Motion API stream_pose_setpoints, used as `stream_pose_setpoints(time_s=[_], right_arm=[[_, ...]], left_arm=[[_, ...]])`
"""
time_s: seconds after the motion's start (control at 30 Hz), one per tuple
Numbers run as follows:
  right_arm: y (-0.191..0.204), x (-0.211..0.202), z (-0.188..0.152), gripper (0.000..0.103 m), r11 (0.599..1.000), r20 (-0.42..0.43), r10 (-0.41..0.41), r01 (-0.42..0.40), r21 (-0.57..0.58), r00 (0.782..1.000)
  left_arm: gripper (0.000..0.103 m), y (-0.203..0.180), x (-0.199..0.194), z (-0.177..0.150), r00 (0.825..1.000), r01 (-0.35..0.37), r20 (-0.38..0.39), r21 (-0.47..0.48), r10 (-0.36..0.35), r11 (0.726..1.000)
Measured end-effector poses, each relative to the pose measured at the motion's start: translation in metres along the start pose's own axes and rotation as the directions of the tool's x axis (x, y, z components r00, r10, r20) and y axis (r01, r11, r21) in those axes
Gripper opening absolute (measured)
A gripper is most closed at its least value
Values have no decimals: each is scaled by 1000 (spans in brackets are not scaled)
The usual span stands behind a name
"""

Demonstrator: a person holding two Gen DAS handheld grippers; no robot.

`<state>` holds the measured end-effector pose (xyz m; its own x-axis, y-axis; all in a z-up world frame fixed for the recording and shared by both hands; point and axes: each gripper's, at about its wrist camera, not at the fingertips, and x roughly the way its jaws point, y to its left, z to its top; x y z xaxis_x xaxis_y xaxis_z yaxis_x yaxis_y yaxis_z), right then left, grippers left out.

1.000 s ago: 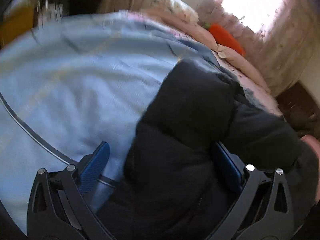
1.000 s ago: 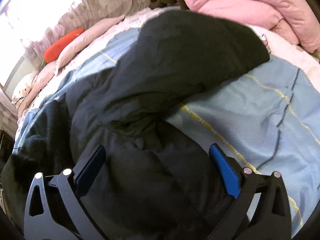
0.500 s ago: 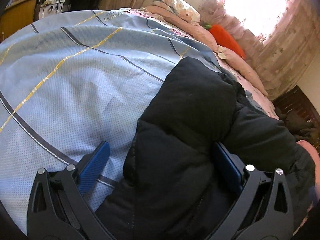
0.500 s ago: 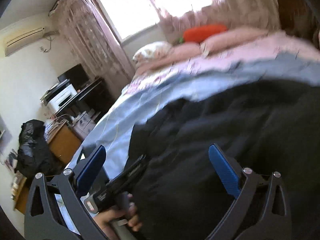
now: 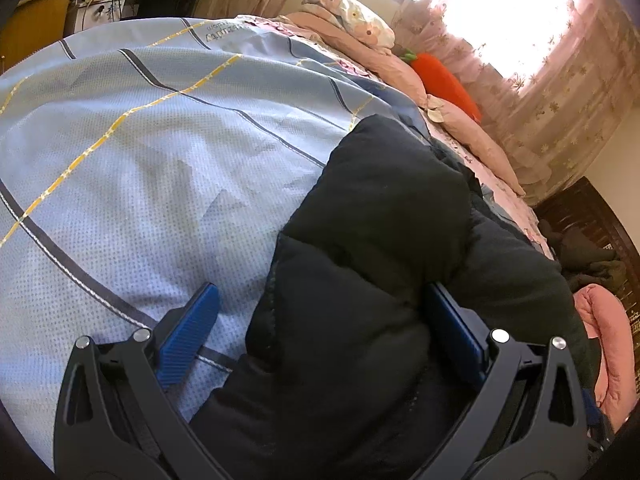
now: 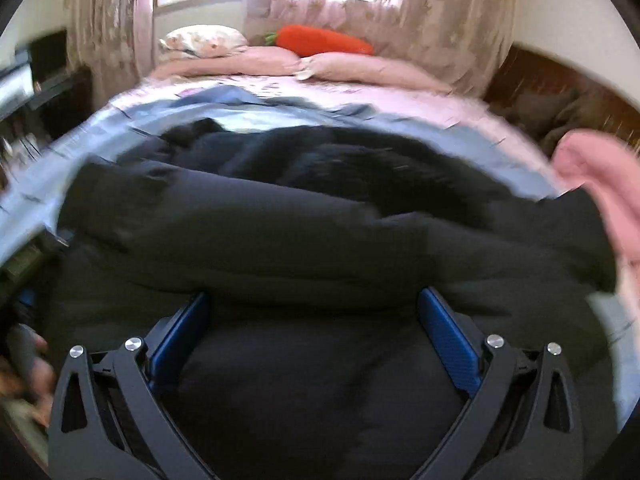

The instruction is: Fold large clothes

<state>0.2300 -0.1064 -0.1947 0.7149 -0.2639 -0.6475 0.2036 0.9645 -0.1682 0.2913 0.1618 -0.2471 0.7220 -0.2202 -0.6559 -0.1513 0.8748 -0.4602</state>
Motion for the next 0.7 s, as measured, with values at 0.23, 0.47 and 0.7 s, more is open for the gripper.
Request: stream_pose_setpoints(time_s=[0.23, 0.47, 0.7], right_arm=[[-107, 45, -36, 102, 920, -126, 132, -74, 384, 983], [-108, 59, -44, 102, 902, -135, 163, -92, 422, 977], [-115, 61, -45, 102, 870, -98, 216, -147, 471, 971]], left_arm=[[101, 0, -4, -2, 1000, -8, -10, 9, 8, 1000], [101, -95, -83, -5, 979, -8, 196, 269, -47, 963], [101, -152, -1, -65, 994, -86, -24, 425, 106, 901]])
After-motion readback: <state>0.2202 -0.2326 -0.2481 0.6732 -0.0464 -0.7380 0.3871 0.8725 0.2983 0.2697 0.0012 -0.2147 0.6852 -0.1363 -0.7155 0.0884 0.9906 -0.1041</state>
